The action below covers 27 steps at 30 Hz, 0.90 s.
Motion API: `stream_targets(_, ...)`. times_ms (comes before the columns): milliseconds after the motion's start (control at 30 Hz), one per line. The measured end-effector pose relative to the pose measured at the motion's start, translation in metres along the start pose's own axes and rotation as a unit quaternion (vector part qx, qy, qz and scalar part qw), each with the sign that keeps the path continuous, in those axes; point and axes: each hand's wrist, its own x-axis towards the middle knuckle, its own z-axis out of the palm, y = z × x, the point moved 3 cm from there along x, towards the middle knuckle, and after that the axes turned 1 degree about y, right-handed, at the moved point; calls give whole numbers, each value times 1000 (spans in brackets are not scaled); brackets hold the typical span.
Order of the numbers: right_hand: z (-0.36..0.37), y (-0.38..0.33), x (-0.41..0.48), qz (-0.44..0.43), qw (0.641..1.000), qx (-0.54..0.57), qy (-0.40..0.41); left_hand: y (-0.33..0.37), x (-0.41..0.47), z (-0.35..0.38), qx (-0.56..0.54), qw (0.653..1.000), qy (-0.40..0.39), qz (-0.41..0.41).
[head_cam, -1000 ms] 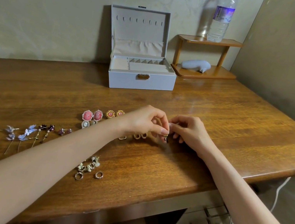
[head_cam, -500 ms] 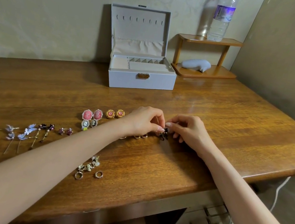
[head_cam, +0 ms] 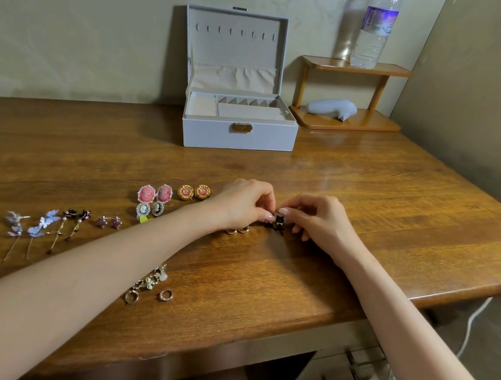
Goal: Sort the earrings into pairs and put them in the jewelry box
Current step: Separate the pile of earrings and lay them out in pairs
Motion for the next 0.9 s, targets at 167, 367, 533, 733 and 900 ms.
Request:
stream_targets(167,0,-2,-2,-3,1000,-10,-3,-2,2,1,8,1000,12,-12)
stream_targets(367,-1,-4,-3,0,1000,-8,7,-4,2,0,-4,1000,14,-16)
stream_targets(533,-1,-5,-3,-2,1000,-13,10,-3,1,2,2,1000,15,-1)
stream_targets(733,0,-3,-2,-2,1000,-13,10,-1,0,3,13,1000,12,6)
stream_targets(900,1,-3,-2,-4,1000,-16,9,-2,-2,4,23,1000,10,7)
